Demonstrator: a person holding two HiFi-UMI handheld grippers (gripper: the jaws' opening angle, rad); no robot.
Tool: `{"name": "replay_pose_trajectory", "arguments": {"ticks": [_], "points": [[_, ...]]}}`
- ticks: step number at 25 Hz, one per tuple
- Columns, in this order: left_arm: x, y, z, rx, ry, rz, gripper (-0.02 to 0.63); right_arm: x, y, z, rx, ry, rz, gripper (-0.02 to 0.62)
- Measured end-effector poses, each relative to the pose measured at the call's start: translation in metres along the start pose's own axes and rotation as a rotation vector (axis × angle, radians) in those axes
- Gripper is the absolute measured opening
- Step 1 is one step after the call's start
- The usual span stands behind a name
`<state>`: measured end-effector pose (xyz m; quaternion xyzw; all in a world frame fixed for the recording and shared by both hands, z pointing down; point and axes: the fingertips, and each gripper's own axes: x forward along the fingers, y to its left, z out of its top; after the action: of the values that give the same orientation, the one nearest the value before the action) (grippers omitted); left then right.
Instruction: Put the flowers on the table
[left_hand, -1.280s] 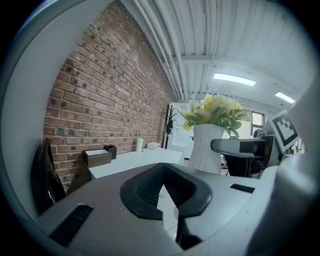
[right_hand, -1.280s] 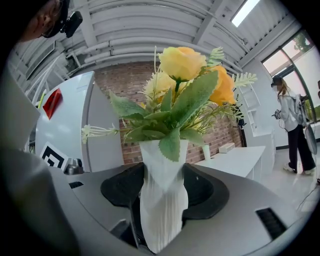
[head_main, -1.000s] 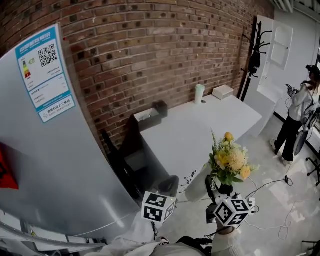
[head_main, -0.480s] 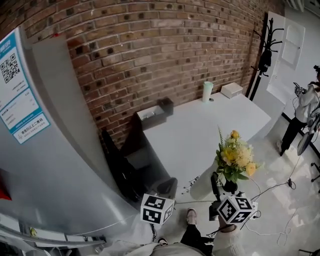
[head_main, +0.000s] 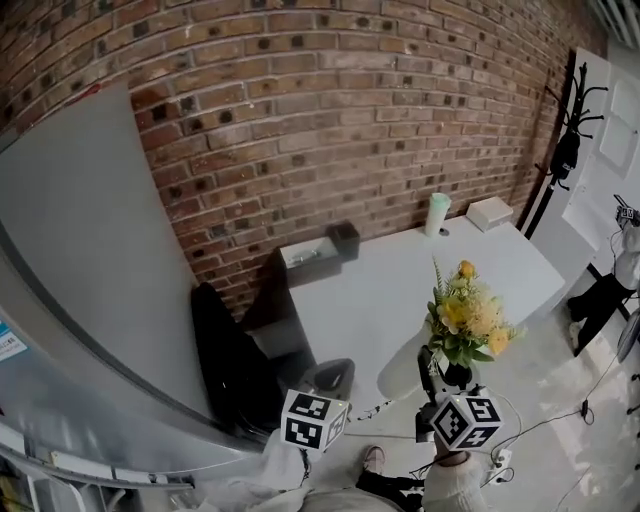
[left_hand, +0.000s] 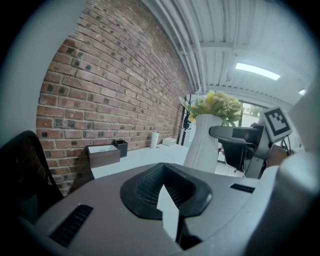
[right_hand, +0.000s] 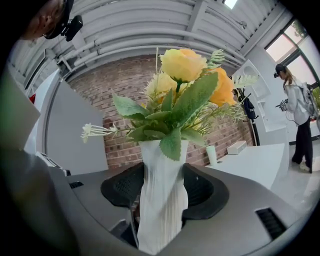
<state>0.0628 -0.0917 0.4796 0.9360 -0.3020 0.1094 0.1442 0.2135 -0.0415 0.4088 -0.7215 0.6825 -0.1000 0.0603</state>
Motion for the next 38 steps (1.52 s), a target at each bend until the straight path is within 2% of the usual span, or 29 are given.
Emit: {"name": "replay_pose_trajectory", "arguments": {"ticks": [8,13,19,25,32,38], "points": [[0.063,0.013,0.029,-0.029,-0.020,0.105,0.006,0.071,-0.044,0.024,-0.008,0.011,0.109,0.256],[0.093,0.021,0.039,-0.042,-0.021,0.181,0.006,0.111,-0.066,0.024,-0.002,0.050,0.185,0.256],[0.112,0.040,0.036,-0.129,-0.003,0.264,0.006,0.159,-0.070,0.014,0.002,0.108,0.292,0.255],[0.125,0.063,0.021,-0.148,0.058,0.296,0.006,0.189,-0.070,-0.009,0.039,0.159,0.307,0.256],[0.153,0.102,0.042,-0.137,0.035,0.254,0.006,0.223,-0.060,-0.013,-0.002,0.172,0.286,0.256],[0.163,0.145,0.060,-0.145,0.017,0.262,0.006,0.266,-0.047,-0.004,-0.039,0.155,0.270,0.256]]}}
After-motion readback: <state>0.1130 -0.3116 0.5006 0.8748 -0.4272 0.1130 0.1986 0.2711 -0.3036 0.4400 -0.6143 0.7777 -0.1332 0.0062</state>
